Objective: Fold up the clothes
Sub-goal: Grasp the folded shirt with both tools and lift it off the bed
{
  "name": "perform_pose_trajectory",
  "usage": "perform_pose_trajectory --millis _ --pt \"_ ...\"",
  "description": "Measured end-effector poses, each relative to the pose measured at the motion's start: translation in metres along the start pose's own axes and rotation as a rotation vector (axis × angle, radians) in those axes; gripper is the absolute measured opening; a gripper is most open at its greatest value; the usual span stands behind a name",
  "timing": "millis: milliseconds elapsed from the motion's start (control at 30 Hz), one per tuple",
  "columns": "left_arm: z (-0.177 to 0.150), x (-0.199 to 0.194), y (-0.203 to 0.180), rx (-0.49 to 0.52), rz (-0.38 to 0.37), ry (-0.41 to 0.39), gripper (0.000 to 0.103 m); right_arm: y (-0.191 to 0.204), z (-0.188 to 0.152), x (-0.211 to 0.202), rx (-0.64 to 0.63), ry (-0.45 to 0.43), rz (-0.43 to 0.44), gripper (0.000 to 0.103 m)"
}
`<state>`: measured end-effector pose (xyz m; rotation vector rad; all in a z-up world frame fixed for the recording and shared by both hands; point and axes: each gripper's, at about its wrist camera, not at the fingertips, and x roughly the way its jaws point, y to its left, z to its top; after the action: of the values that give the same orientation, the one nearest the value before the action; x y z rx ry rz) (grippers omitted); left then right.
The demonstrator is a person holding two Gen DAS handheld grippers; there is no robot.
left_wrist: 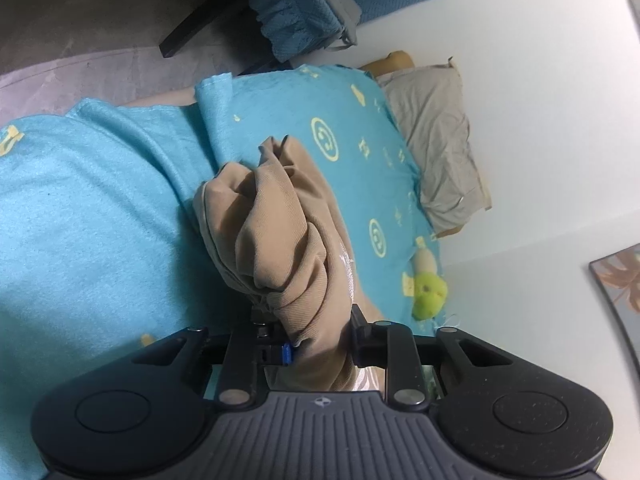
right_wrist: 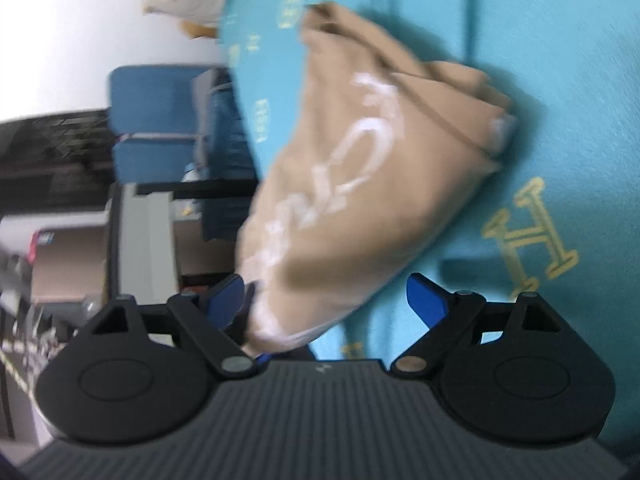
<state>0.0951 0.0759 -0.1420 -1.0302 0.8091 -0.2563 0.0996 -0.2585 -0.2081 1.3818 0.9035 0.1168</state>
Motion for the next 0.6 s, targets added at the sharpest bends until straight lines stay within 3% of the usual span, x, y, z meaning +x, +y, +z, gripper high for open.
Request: perform_pose_trajectory --millis 67,100,133,200,267,500,600 --pt "0.0 -0.001 -0.002 -0.002 -0.01 -0.007 0.026 -0.006 0.004 -0.003 0.025 -0.071 -0.02 0.083" --pt "0.0 -0.001 -0.002 -0.003 -0.012 -0.008 0.026 -0.007 0.006 -0.006 0.021 -0.106 -0.029 0.068" --pt "0.0 -0.001 -0.003 -0.003 -0.014 -0.008 0.026 -0.007 0.009 -0.008 0.016 -0.134 -0.044 0.062" --pt "-0.001 -0.001 -0.004 -0.001 -0.014 -0.008 0.026 -0.005 0.011 -0.01 0.011 -0.157 -0.042 0.035" --pt "-0.002 -0.006 -0.007 0.001 -0.014 -0.011 0.025 0.002 0.008 -0.014 -0.034 -0.178 -0.034 0.027" --pt "0.003 -0.04 -0.028 -0.083 -0.074 0.04 0.025 0.041 -0.009 -0.057 -0.153 -0.213 0.007 0.023" --pt "0.0 -0.052 -0.056 -0.092 -0.091 0.073 0.025 0.054 -0.01 -0.089 -0.162 -0.229 0.032 0.023"
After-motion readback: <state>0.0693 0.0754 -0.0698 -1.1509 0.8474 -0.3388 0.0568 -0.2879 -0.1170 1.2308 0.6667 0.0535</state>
